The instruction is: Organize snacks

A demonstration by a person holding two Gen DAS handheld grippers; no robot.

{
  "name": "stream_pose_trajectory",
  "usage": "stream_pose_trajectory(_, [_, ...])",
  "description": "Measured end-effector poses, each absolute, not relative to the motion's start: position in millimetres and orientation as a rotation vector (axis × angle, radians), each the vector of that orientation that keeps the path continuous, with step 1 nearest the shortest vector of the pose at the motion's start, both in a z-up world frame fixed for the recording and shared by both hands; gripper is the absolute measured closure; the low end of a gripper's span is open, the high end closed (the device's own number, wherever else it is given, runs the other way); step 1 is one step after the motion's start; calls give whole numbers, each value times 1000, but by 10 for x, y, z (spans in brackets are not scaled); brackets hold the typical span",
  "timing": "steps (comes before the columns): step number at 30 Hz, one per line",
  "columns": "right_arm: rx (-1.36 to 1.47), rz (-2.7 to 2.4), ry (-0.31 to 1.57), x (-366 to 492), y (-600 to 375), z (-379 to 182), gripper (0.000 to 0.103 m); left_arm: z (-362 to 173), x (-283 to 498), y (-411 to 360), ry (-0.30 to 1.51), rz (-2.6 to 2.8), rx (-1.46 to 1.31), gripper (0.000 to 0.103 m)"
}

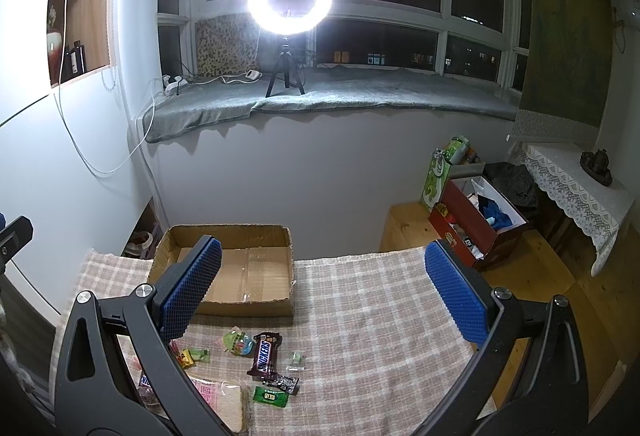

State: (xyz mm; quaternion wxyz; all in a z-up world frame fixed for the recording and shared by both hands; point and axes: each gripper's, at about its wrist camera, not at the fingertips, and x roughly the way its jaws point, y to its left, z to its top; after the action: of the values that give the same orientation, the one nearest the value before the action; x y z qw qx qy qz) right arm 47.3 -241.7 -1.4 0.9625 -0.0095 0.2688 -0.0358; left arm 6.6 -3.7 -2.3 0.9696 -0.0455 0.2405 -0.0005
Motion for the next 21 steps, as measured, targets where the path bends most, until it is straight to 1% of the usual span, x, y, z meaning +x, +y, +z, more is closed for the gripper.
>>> stream_pose_trajectory(21, [-17, -73, 553, 492, -2429, -55, 0, -19, 80, -24, 489, -1, -94, 1])
